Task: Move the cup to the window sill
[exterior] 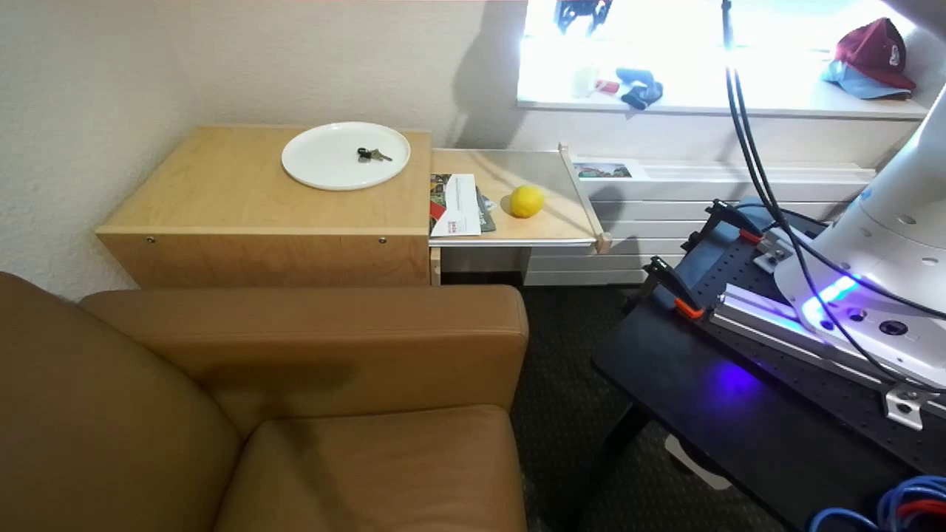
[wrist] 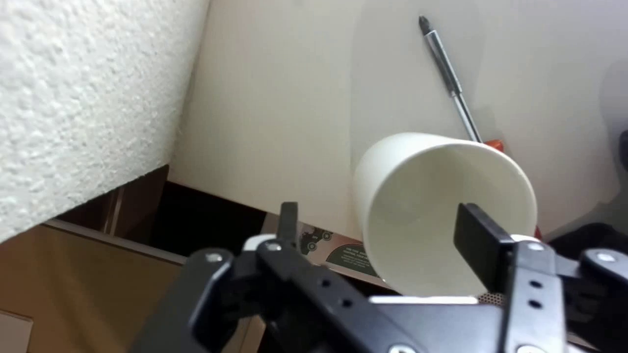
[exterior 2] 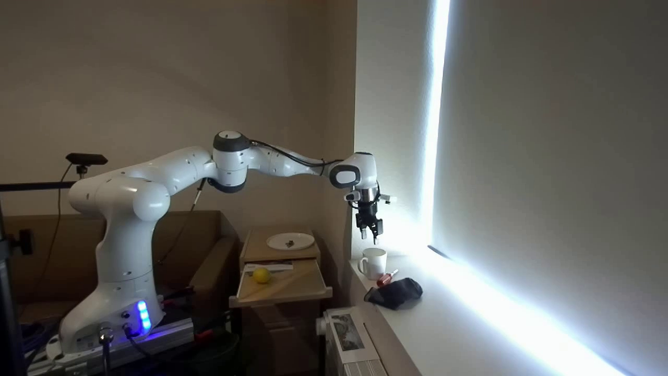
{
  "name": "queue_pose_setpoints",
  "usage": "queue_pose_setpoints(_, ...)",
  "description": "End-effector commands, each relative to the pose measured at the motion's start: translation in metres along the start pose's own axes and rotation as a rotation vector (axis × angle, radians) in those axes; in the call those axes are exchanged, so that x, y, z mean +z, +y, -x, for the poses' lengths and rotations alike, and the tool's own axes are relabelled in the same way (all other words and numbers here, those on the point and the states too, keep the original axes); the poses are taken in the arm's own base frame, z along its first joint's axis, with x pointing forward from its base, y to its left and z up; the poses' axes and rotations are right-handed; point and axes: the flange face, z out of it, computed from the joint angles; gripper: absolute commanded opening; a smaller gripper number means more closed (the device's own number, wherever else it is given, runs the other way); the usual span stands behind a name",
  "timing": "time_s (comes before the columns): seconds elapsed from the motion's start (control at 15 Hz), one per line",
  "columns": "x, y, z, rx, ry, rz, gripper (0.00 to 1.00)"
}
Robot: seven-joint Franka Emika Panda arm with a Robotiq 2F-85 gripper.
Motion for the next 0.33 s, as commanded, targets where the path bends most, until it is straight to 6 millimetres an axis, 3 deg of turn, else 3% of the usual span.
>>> queue_pose_setpoints(0.0, -0.045, -0.008, 0.000, 0.000, 0.003, -0.002, 1.00)
queue_pose_setpoints(0.27, -0.096, -0.025, -0.005, -0.034, -0.032, 0.036, 1.00)
